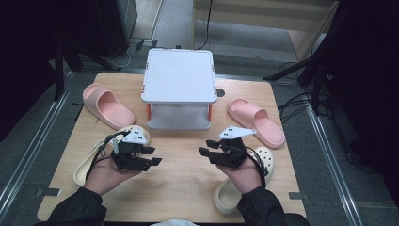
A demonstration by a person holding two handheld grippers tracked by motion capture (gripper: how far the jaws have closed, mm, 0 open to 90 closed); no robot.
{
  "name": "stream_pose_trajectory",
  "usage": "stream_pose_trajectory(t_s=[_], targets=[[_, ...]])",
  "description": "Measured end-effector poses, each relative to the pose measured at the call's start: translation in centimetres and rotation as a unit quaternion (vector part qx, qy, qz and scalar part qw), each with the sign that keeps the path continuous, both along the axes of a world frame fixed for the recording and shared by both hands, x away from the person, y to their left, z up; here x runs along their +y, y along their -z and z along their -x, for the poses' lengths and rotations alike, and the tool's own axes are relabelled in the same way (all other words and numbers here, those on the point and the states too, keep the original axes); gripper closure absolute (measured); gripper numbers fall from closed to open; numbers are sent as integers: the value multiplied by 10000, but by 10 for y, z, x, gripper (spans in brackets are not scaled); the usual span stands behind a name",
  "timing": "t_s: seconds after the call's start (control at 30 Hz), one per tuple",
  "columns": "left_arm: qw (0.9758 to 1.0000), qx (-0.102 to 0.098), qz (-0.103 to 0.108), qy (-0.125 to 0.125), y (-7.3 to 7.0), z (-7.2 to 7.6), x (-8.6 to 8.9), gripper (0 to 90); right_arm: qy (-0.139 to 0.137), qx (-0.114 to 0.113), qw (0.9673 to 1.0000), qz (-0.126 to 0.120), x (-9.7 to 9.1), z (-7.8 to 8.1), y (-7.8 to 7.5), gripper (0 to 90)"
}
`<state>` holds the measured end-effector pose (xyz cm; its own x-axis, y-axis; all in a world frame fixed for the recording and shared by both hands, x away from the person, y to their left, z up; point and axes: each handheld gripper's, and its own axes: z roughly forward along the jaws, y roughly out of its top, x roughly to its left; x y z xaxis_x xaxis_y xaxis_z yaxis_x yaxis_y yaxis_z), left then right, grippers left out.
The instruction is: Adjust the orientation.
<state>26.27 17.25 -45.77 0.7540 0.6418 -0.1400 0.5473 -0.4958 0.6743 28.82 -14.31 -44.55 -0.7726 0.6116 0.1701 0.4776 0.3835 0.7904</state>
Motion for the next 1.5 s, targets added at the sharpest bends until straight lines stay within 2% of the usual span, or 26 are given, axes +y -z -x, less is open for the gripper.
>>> stream_pose_trajectory(t_s=[0.07,0.2,0.4,0.43,0.53,0.63,0.77,0.9,1.0,1.13,1.23,1.37,1.5], targets=[[10000,8,58,-8,-1,1,0,497,-7,-11,10000,2,0,0,0,571],[10000,31,-9,33,-1,1,-1,487,-97,-103,9999,61,1,2,2,563],[10000,68,14,63,-4,2,2,488,-154,-149,9997,103,2,3,3,557],[10000,55,25,11,-5,2,4,486,-150,-152,9997,108,1,3,2,556],[9996,202,109,-138,-7,2,12,458,-99,-140,9998,97,-3,2,0,553],[9995,204,143,-177,-9,4,16,454,-115,-134,9998,67,-5,2,-1,552],[9996,201,21,-181,-11,7,23,479,-177,-104,9997,92,-6,1,-2,549],[9992,241,-95,-304,-13,11,35,504,-270,-165,9994,142,-3,0,-2,538],[9987,267,-85,-432,-16,14,44,523,-314,-157,9992,186,-1,0,-2,534],[9976,258,-259,-580,-20,17,55,539,-363,-174,9989,219,1,-1,-2,535],[9970,258,-249,-679,-24,20,68,540,-379,-175,9988,251,2,-2,-1,534],[9946,375,-217,-942,-25,22,89,549,-379,-170,9988,276,2,-3,0,534],[9930,455,-218,-1064,-25,24,100,561,-394,-165,9986,300,2,-5,1,533]])
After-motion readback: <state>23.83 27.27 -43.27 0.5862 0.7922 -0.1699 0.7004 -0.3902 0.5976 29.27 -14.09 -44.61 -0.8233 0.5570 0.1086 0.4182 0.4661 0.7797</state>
